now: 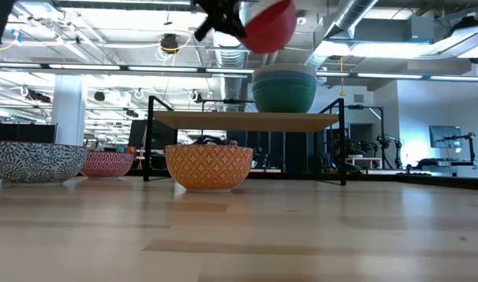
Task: Place and stack bowls onto a shelf
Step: Stack the orange bowl on top of the white bowl on the shelf
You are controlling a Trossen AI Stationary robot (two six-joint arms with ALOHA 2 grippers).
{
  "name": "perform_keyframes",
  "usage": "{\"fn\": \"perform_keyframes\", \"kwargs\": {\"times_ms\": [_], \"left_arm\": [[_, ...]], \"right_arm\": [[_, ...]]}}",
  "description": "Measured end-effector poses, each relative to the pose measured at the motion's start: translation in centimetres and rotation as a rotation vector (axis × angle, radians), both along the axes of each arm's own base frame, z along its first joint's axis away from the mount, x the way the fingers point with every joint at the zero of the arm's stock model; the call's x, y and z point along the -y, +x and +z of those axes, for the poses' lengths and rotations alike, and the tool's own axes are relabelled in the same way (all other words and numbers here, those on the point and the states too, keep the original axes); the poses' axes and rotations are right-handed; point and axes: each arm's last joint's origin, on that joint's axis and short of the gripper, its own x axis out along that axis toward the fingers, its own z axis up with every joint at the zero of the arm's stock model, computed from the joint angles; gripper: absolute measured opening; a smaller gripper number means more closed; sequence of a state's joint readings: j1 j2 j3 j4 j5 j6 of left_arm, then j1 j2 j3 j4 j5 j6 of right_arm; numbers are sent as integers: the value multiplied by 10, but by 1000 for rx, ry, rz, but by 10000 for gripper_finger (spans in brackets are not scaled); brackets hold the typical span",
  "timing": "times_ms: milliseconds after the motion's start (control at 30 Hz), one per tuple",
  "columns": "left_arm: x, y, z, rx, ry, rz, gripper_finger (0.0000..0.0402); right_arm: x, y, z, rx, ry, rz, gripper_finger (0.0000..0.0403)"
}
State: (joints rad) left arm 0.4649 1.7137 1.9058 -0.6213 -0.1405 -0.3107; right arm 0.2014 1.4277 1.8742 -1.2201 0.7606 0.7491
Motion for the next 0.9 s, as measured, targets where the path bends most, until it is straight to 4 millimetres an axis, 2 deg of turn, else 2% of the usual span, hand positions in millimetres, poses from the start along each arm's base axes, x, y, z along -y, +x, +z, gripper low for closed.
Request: {"fn": "perform_keyframes", "kwargs": {"times_ms": [233, 433, 667, 767, 900], "left_arm": [[-29, 17, -21, -63, -25, -19, 0], [-33, 30, -31, -90, -15, -68, 0], [-34, 30, -34, -132, 13, -94, 1], [-36, 29, -34, -111, -14, -136, 15], [-38, 27, -34, -80, -75, -179, 61]], "right_arm": [[13, 0, -1, -12, 2, -56, 228], [24, -1, -3, -27, 11, -104, 228], [34, 0, -3, -28, 29, -132, 228], [39, 0, -2, -28, 26, -141, 228], [46, 0, -2, -26, 39, -158, 228]]}}
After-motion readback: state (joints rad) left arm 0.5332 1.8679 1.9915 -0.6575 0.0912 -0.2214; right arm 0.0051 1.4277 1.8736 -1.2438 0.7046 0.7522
